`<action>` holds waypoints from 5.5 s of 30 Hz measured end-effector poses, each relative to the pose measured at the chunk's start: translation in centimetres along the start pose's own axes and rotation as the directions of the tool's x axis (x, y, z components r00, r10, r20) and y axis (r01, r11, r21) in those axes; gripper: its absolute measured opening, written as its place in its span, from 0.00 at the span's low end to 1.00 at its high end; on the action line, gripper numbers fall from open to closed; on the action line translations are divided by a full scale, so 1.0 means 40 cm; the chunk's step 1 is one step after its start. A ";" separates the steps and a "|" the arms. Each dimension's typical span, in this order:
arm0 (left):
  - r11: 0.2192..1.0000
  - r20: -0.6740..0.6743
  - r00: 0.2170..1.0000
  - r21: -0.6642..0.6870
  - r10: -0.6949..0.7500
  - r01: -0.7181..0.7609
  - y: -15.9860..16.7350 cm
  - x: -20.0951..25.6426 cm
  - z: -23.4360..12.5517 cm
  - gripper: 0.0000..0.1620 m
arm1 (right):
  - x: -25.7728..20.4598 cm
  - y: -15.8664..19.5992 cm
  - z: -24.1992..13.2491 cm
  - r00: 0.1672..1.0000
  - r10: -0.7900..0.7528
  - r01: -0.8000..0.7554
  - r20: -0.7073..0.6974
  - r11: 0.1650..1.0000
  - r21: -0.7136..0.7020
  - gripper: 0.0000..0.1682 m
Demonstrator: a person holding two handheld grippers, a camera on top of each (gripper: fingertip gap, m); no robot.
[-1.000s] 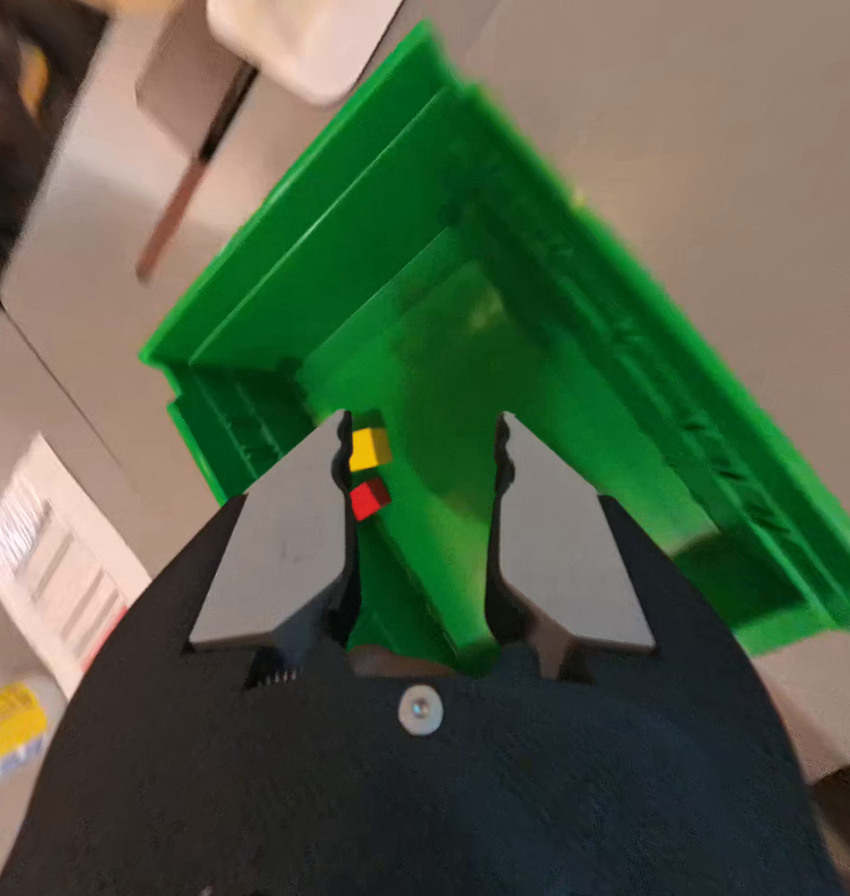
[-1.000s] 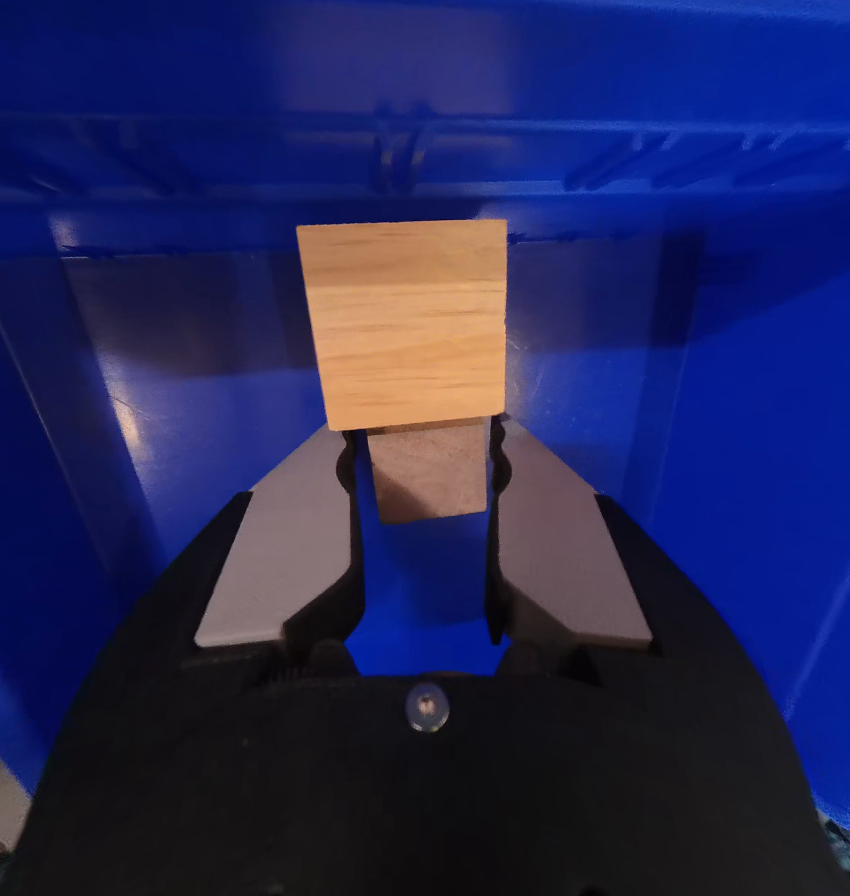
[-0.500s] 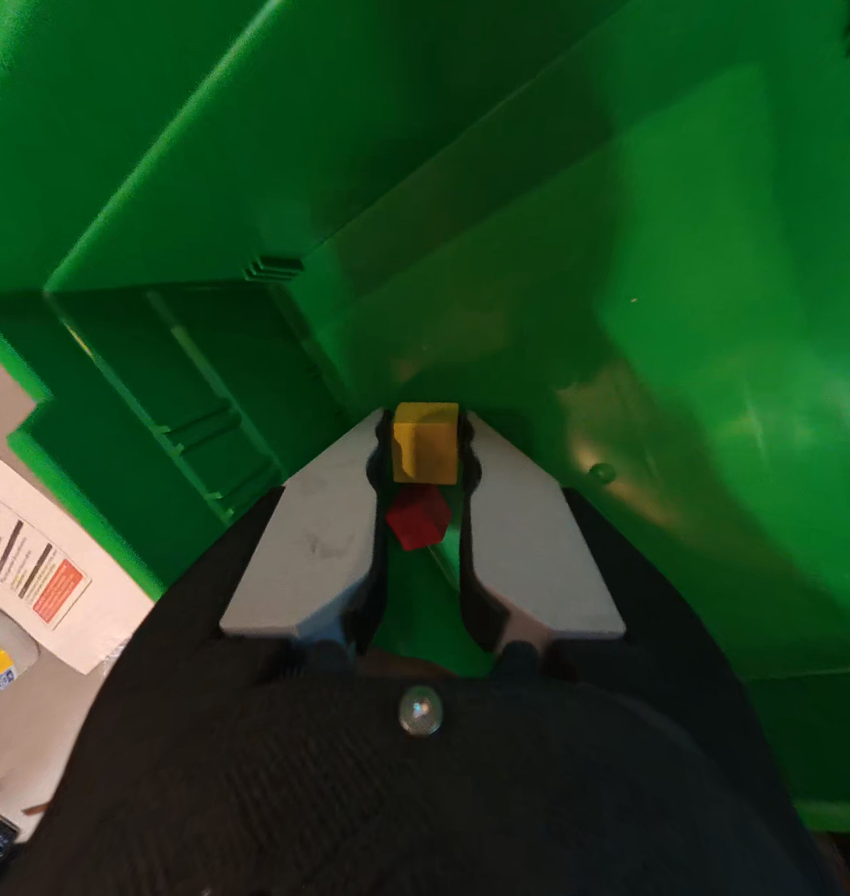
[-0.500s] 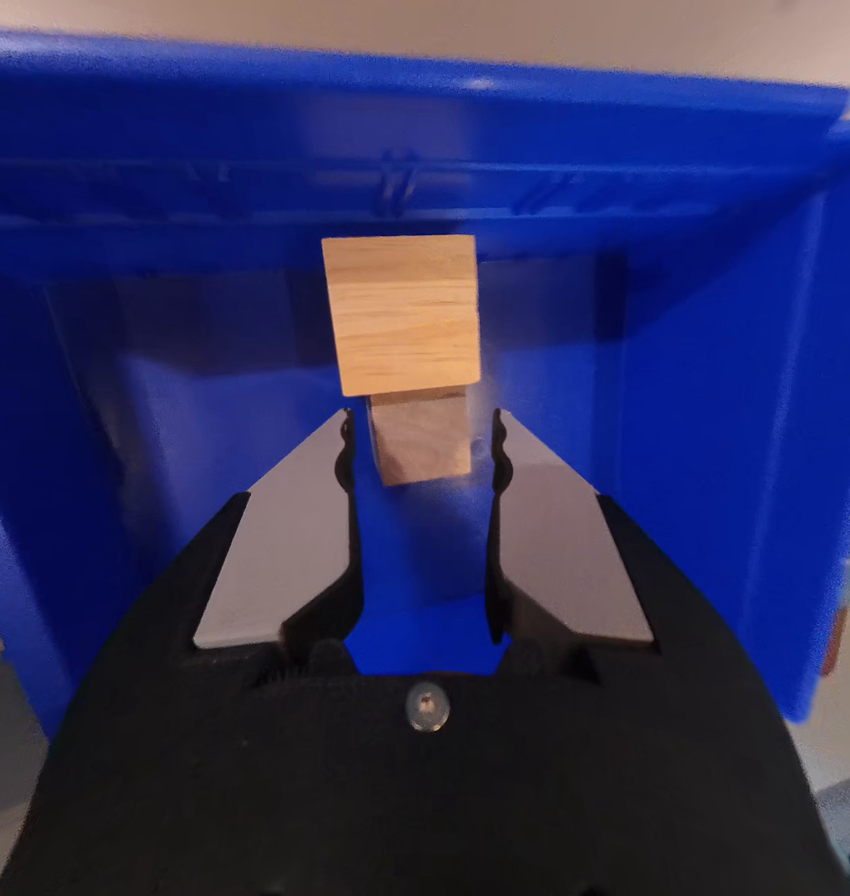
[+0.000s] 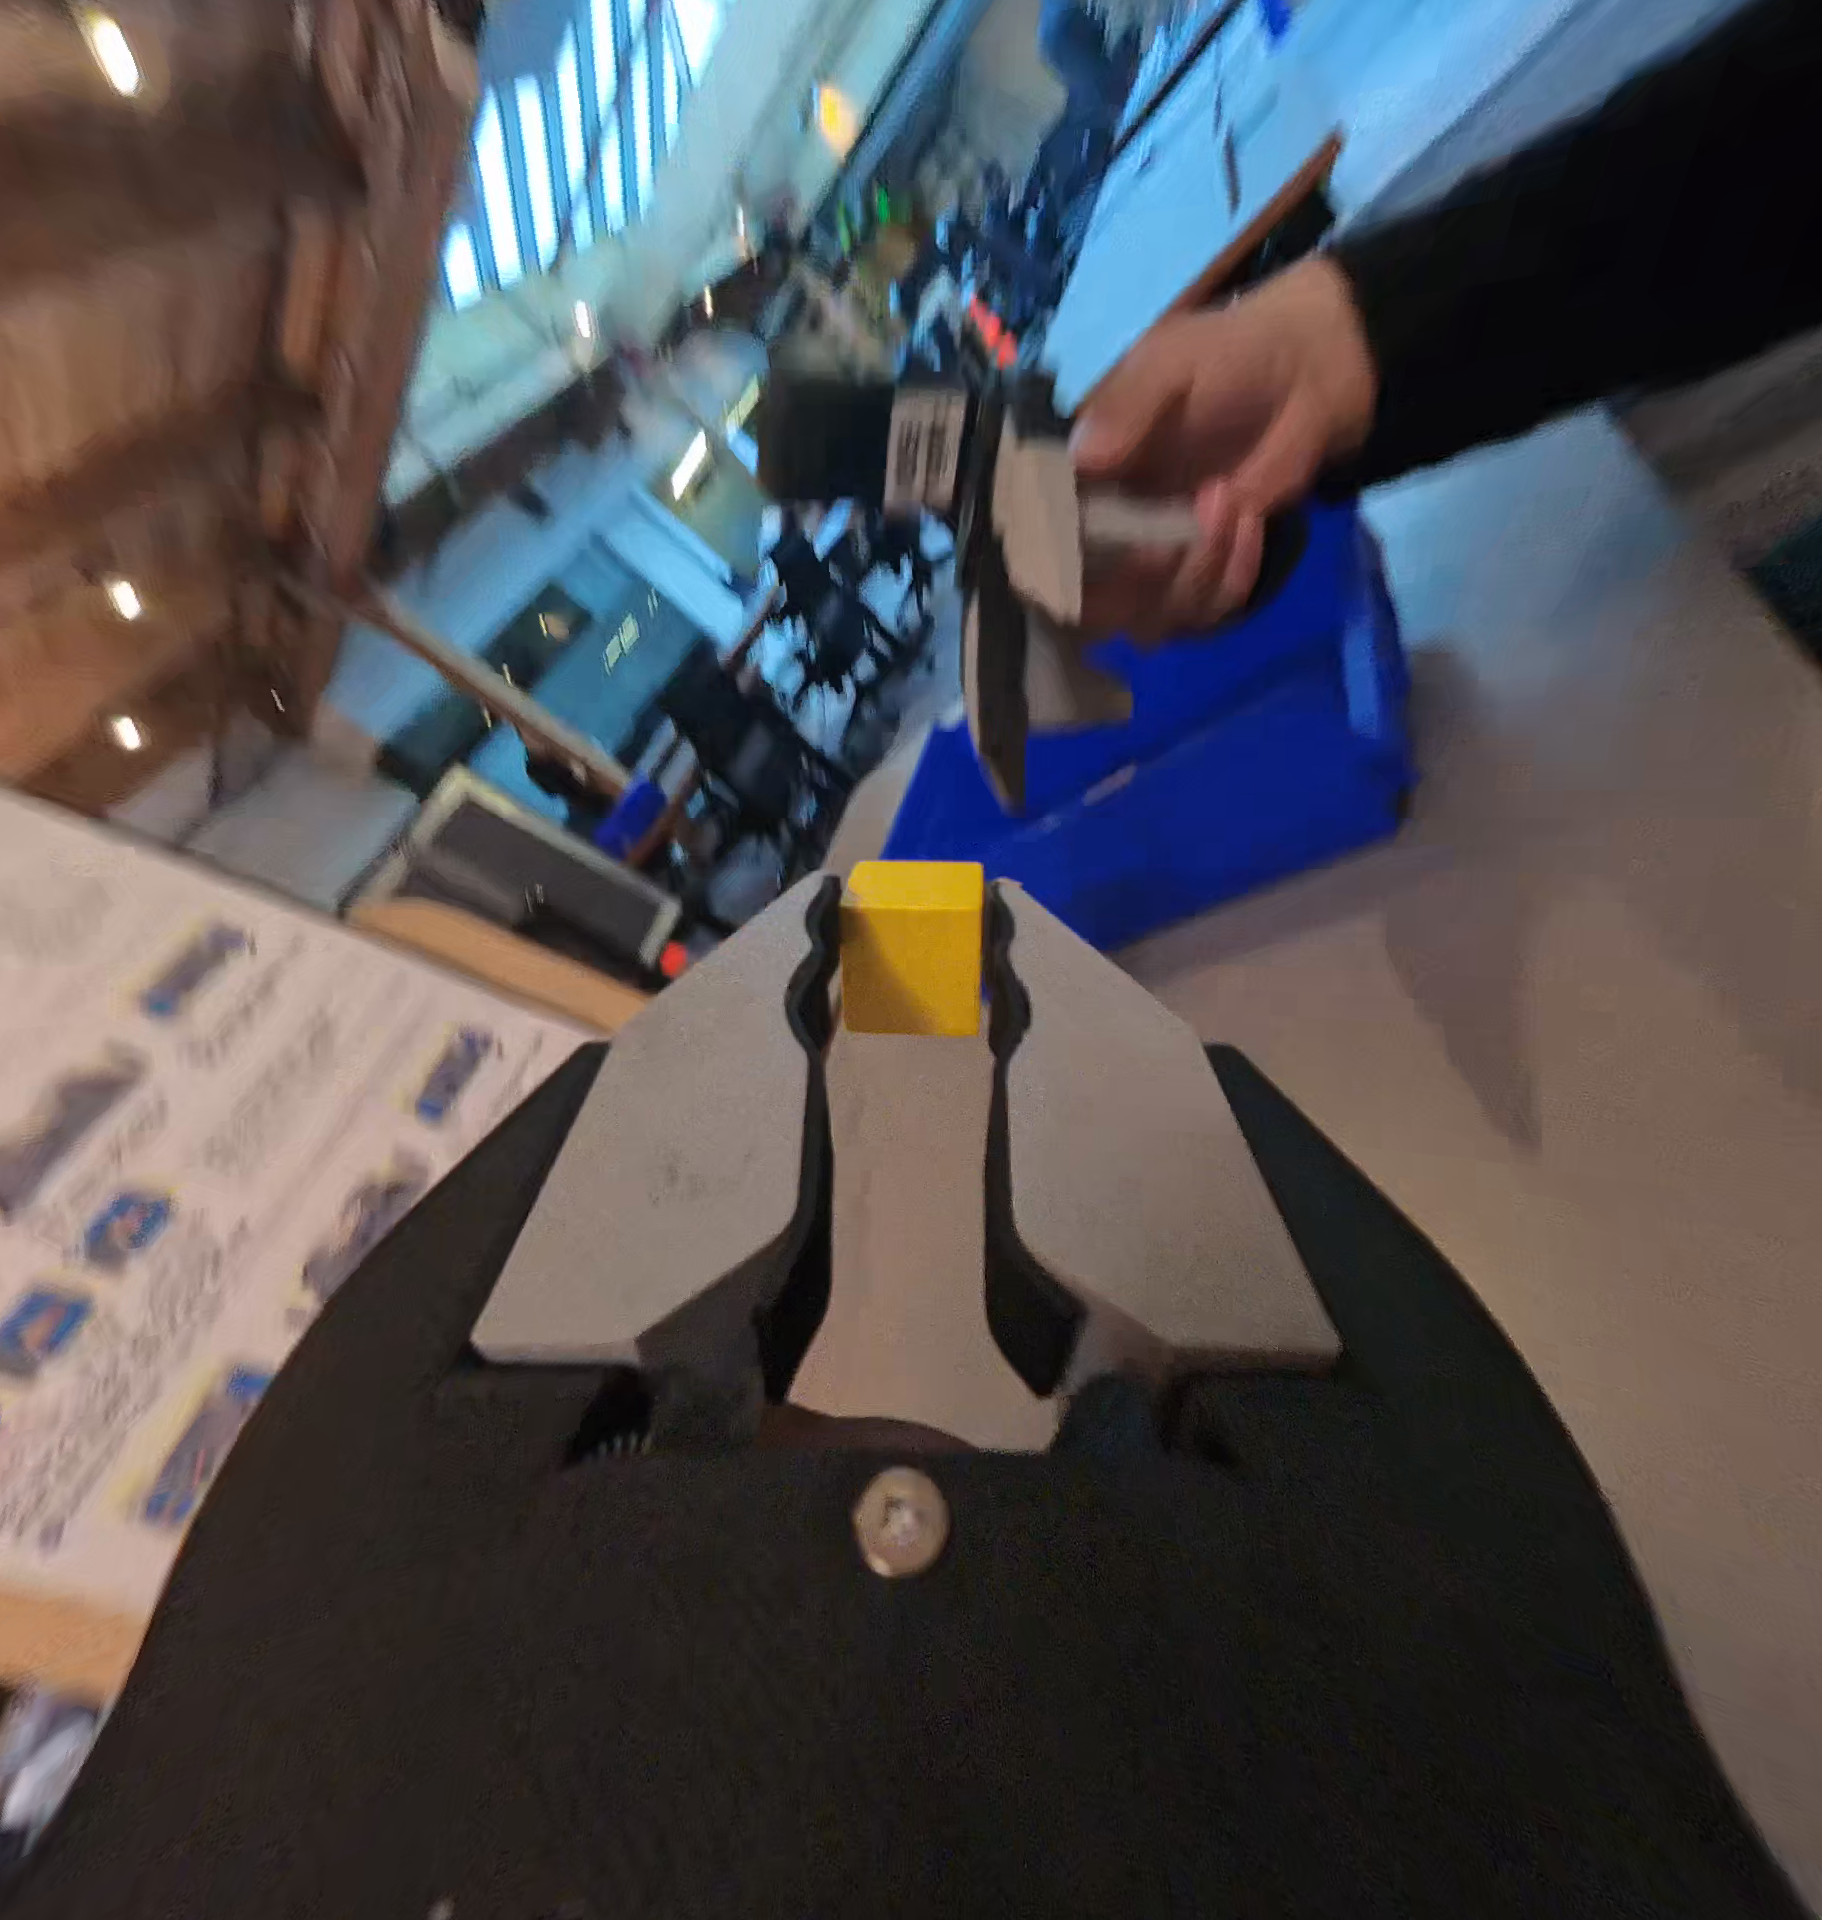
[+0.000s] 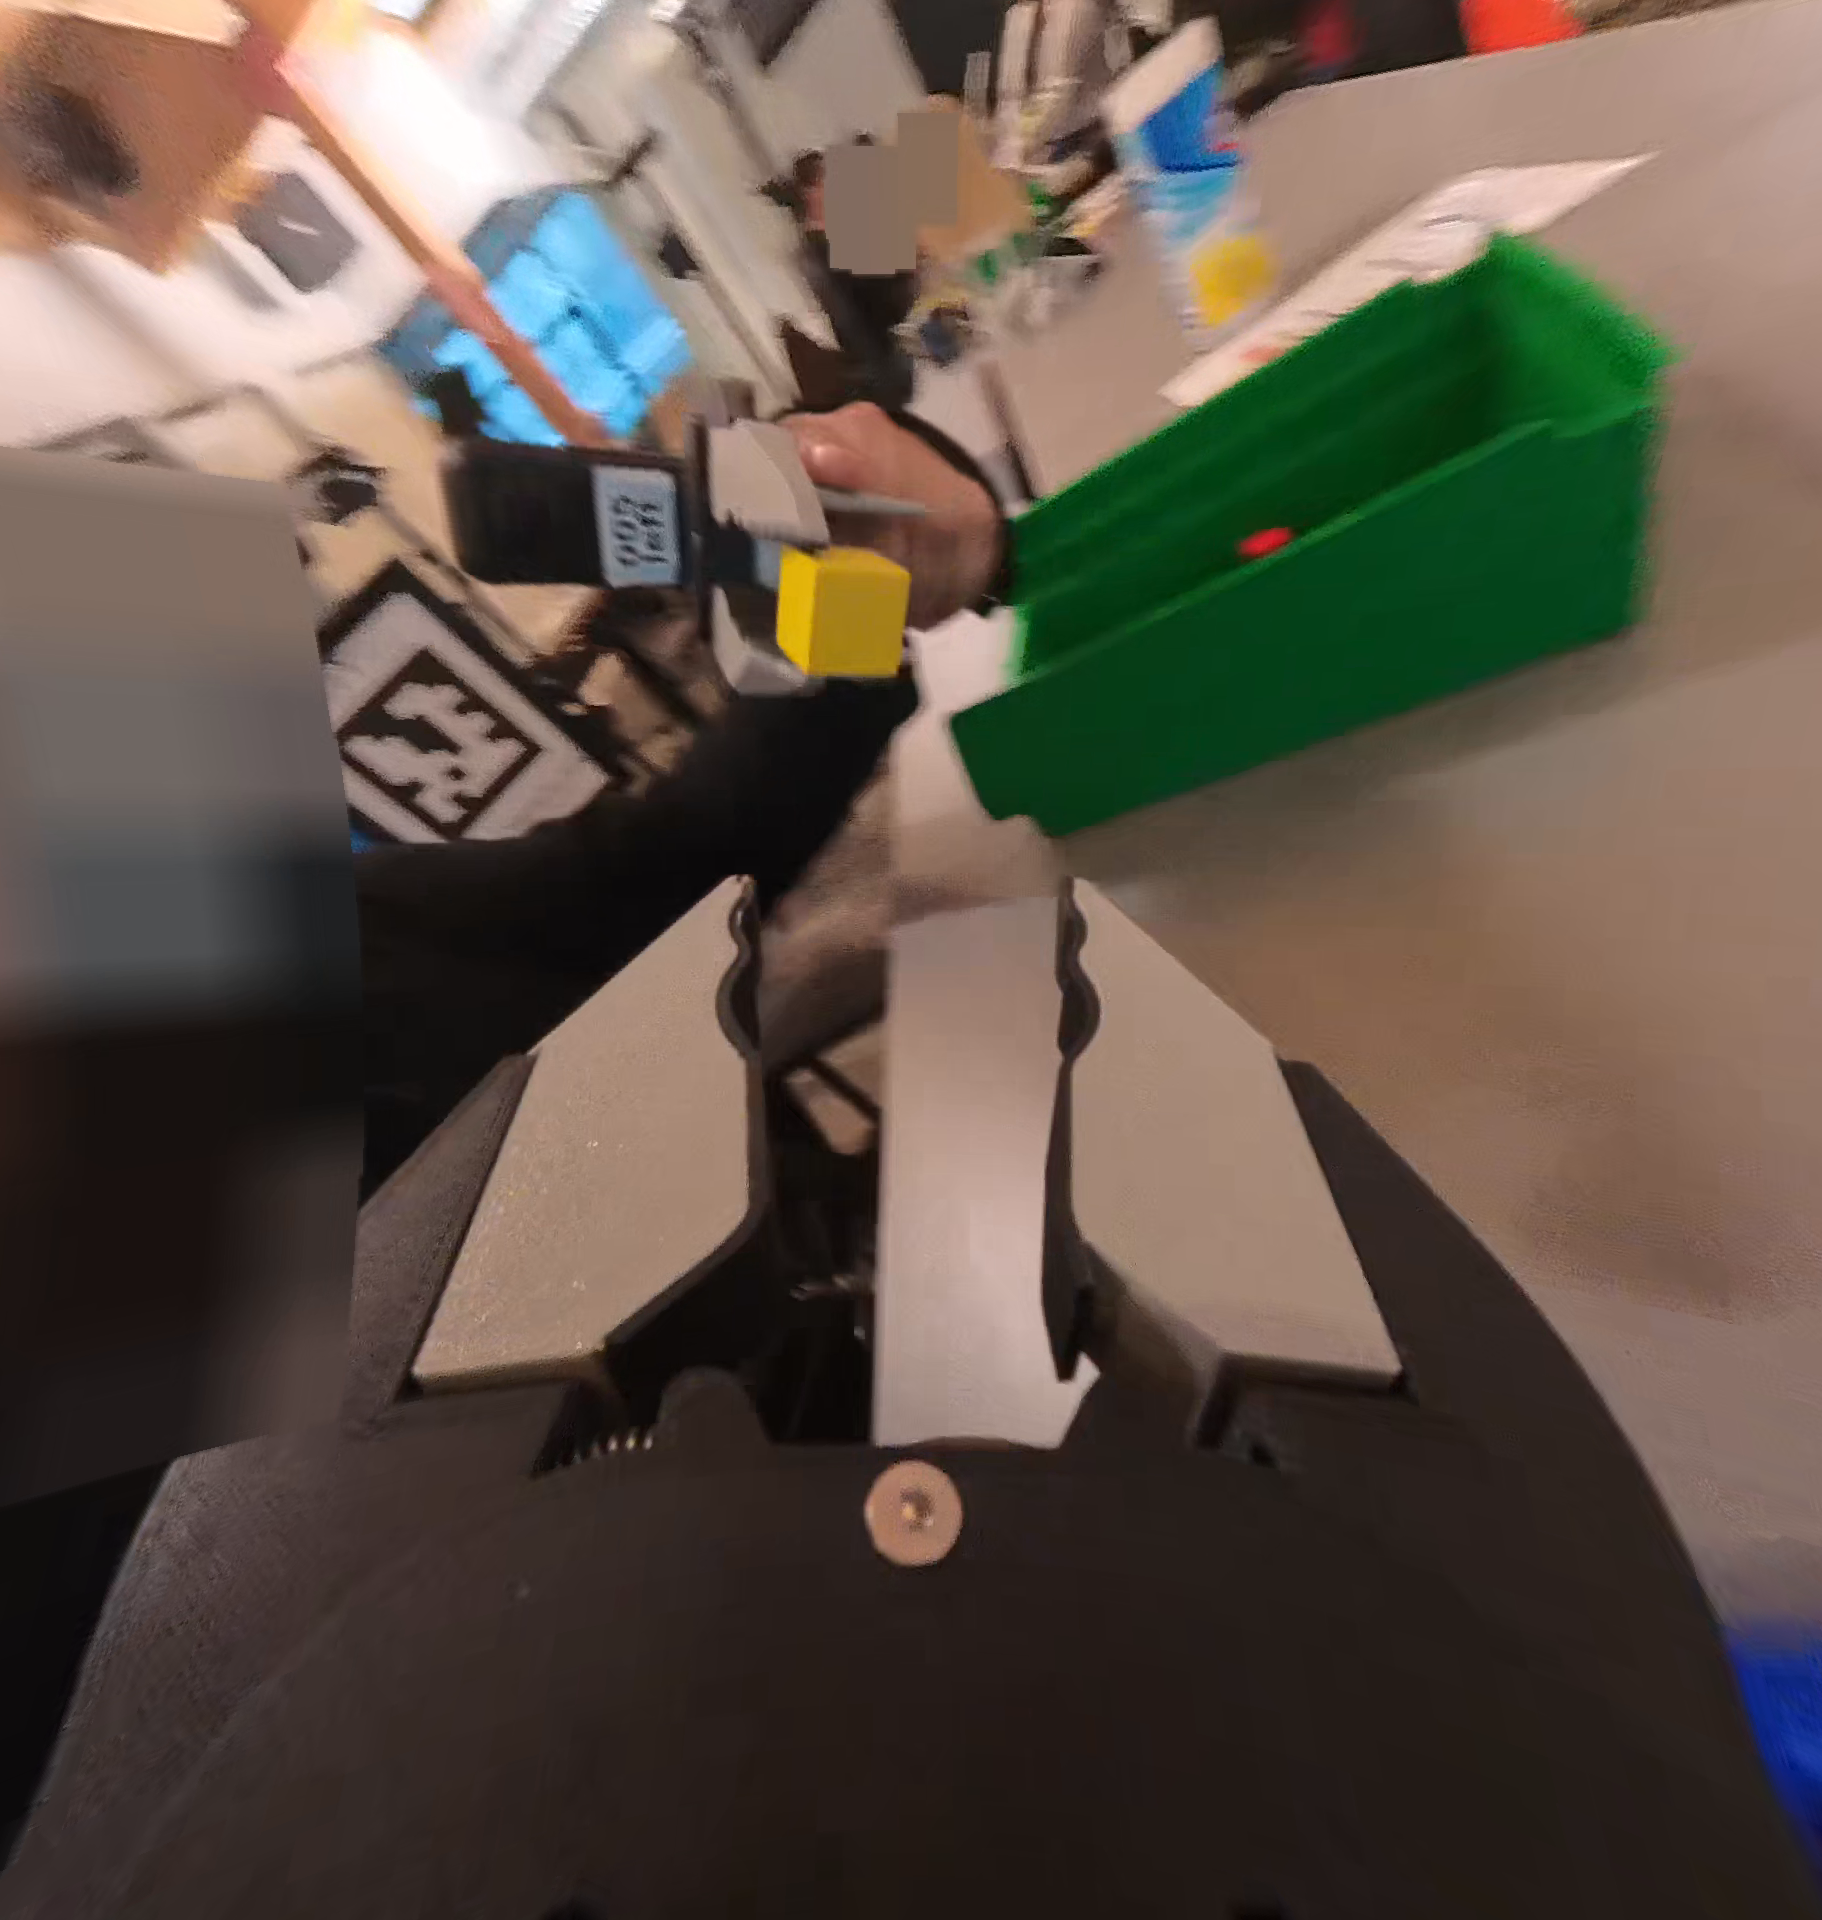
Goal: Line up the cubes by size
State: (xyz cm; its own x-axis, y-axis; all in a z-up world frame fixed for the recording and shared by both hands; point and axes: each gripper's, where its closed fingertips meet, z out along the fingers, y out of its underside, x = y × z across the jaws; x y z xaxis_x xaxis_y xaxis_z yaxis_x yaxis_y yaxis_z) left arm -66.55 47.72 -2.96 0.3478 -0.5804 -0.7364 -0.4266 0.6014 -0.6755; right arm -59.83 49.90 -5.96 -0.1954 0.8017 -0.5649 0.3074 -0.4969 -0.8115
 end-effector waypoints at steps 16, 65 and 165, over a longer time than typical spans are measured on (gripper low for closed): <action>0.999 0.101 0.995 0.030 0.021 -0.025 -0.050 0.079 0.080 0.08 | -0.079 -0.025 0.018 0.991 -0.109 0.103 0.071 0.991 0.087 0.14; 0.294 -0.384 0.900 -0.902 -0.205 -0.318 0.774 -0.115 -0.465 0.12 | 0.362 0.125 -0.508 0.611 -0.624 0.210 -0.488 0.722 -0.660 0.30; 0.582 0.488 0.845 -0.630 -0.219 0.514 0.343 0.140 -0.415 0.01 | 0.508 0.329 -0.545 0.754 -0.624 -0.082 -0.208 0.225 -0.971 0.16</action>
State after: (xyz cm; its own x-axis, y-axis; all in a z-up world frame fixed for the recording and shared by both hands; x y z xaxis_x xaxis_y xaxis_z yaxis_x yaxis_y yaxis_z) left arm -84.29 43.60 -15.71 0.7947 -0.3538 -0.4933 -0.5952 -0.2945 -0.7477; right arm -39.43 66.88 -24.87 -0.1454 0.9831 0.1113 0.9893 0.1453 0.0088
